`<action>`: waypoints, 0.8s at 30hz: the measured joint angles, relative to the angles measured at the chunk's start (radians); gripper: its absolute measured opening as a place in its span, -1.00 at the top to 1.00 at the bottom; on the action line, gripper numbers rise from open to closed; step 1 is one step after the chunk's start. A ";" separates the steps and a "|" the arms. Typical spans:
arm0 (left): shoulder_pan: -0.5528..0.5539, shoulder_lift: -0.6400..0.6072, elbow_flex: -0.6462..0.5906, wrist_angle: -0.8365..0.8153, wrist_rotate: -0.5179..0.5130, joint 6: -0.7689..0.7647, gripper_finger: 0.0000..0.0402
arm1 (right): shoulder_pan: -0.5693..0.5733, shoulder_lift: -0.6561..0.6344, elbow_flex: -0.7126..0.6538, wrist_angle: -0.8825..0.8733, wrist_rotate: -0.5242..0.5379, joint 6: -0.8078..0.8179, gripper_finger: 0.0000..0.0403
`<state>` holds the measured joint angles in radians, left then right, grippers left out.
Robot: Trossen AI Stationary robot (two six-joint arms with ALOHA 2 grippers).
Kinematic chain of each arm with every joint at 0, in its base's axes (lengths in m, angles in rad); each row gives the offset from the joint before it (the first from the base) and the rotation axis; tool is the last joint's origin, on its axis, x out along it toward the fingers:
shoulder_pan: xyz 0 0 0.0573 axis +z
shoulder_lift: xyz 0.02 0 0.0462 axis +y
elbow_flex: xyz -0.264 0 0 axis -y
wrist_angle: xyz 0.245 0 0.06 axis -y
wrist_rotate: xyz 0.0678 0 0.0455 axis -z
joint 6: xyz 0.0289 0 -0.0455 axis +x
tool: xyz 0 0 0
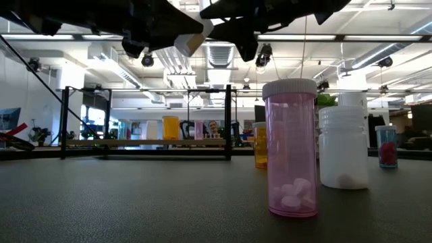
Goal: Pick and place medicine bottles onto shelf by color
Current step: Put the bottom left white pill bottle on the shelf aligned with the other white pill bottle
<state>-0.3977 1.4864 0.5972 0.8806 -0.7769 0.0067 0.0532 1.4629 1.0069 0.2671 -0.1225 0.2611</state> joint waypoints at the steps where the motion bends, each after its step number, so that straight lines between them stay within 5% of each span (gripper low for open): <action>1: 0.002 0.000 0.000 0.000 0.002 0.000 0.31 | 0.000 0.000 0.000 0.000 0.001 0.000 0.23; 24: 0.025 0.000 0.012 -0.005 0.044 0.000 0.24 | -0.001 -0.015 0.000 -0.028 0.048 -0.026 0.32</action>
<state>-0.3725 1.4864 0.6090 0.8757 -0.7332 0.0071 0.0525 1.4479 1.0071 0.2391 -0.0750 0.2356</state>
